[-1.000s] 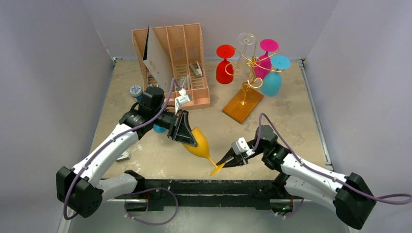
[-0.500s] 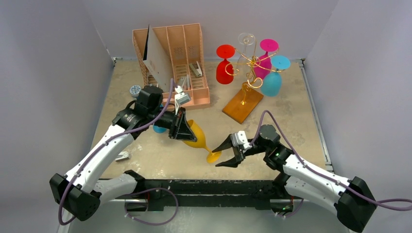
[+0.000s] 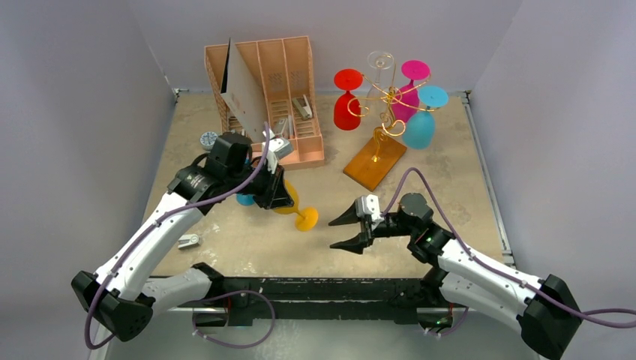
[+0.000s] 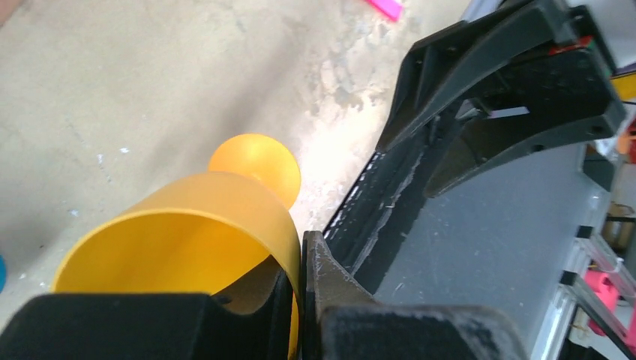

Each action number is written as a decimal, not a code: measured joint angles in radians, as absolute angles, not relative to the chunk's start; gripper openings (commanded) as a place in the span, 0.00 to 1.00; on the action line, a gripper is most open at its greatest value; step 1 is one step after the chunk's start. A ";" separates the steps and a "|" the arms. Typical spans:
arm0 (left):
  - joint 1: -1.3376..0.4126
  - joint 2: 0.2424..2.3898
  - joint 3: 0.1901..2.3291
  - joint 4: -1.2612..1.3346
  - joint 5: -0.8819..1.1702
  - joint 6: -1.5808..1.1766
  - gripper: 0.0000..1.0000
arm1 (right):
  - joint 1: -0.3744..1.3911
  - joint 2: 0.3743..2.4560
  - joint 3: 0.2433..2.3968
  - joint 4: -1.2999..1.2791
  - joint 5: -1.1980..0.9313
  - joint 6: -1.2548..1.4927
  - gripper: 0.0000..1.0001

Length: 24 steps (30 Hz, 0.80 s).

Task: Take the wine glass off the wine glass rack
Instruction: Place the wine glass at the center of the board.

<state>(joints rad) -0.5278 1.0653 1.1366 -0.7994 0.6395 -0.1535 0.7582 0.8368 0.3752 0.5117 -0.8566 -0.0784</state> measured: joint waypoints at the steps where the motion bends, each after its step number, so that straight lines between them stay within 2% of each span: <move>1: -0.542 1.074 1.144 -0.806 0.601 -0.154 0.00 | 0.758 0.838 0.376 0.507 -0.842 -0.073 0.59; 9: -0.604 1.152 1.167 -0.846 0.326 -0.165 0.00 | 0.758 0.873 0.398 0.474 -0.644 0.006 0.59; 14: -0.607 1.270 1.217 -0.846 0.224 -0.164 0.00 | 0.758 0.910 0.424 0.439 -0.444 0.089 0.53; 19: -0.634 1.346 1.226 -0.831 0.138 -0.155 0.00 | 0.758 0.932 0.451 0.422 -0.288 0.159 0.59; 24: -0.638 1.396 1.233 -0.816 0.046 -0.142 0.00 | 0.757 0.933 0.456 0.403 -0.243 0.177 0.63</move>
<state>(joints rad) -0.6384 1.3964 1.2331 -0.8162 0.0456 -0.1425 0.7570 0.9333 0.4561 0.4034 -0.2432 0.1772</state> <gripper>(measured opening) 0.034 0.612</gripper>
